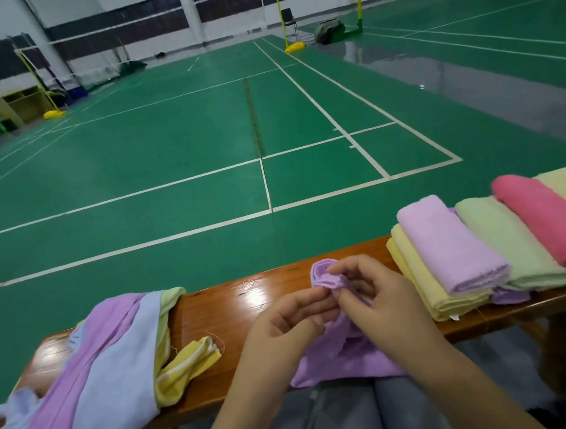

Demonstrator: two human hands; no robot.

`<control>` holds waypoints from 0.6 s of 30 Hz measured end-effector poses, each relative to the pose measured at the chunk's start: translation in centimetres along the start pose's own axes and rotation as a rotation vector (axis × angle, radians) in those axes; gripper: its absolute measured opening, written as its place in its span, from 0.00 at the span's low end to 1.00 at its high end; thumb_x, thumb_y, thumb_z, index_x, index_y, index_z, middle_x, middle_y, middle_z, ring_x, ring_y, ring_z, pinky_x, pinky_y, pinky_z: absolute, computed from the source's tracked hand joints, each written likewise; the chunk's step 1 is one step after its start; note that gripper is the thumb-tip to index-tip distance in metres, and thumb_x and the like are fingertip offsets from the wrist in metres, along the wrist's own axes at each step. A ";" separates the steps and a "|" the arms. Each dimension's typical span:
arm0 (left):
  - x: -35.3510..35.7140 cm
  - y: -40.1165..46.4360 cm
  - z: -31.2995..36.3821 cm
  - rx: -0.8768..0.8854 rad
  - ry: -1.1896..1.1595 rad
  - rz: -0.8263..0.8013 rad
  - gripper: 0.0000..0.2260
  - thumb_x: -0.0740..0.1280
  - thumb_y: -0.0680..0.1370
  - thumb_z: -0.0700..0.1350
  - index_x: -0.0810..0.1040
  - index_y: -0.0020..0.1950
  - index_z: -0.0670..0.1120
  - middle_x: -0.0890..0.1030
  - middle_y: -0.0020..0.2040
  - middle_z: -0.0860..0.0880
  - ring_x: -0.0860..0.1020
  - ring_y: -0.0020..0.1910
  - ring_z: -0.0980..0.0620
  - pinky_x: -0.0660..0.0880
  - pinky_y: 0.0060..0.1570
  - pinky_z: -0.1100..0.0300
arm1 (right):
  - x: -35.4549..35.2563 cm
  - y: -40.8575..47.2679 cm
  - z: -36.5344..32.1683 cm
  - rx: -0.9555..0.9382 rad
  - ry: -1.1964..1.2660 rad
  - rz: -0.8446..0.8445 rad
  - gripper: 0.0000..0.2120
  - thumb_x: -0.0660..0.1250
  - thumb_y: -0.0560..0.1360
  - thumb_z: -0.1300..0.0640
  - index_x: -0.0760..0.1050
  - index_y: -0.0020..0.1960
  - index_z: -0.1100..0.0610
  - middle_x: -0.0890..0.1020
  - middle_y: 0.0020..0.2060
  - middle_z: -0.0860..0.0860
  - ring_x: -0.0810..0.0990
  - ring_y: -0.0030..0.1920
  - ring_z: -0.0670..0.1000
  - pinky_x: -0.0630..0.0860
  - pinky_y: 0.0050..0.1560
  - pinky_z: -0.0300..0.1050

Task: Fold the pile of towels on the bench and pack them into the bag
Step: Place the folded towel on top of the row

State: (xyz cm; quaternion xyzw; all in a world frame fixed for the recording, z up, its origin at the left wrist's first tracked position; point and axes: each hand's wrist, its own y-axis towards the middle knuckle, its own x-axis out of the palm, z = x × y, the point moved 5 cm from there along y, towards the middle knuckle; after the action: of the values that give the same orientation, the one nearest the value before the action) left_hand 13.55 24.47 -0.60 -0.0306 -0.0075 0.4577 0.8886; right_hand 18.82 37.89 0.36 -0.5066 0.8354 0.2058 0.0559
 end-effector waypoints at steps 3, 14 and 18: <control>-2.2 0.2 0.4 0.116 0.025 0.178 0.17 0.73 0.67 0.48 0.79 0.55 0.52 0.84 0.49 0.55 0.81 0.50 0.58 0.77 0.46 0.65 | -0.5 0.5 -0.3 0.130 0.277 -0.076 0.10 0.67 0.75 0.65 0.77 0.48 0.50 0.83 0.44 0.44 0.82 0.47 0.43 0.78 0.47 0.38; -2.3 2.9 -4.3 -0.157 -0.240 -0.340 0.45 0.83 0.60 0.48 0.66 0.73 0.42 0.79 0.59 0.41 0.79 0.56 0.43 0.76 0.54 0.50 | -0.8 2.1 -3.3 0.150 0.687 -0.283 0.10 0.66 0.66 0.63 0.81 0.40 0.49 0.81 0.38 0.50 0.79 0.39 0.46 0.77 0.40 0.36; -3.9 3.1 -2.6 -0.078 -0.320 -0.236 0.41 0.84 0.57 0.46 0.73 0.67 0.40 0.81 0.58 0.40 0.80 0.55 0.44 0.79 0.51 0.54 | -2.4 2.5 -3.3 0.143 0.664 -0.209 0.09 0.67 0.70 0.68 0.78 0.47 0.56 0.81 0.36 0.48 0.78 0.37 0.44 0.76 0.36 0.34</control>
State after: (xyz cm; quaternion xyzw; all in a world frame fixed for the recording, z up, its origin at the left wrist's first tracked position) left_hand 8.90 22.99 -3.31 0.0093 -0.1699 0.3489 0.9216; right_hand 18.15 39.57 4.78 -0.6232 0.7641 -0.0361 -0.1626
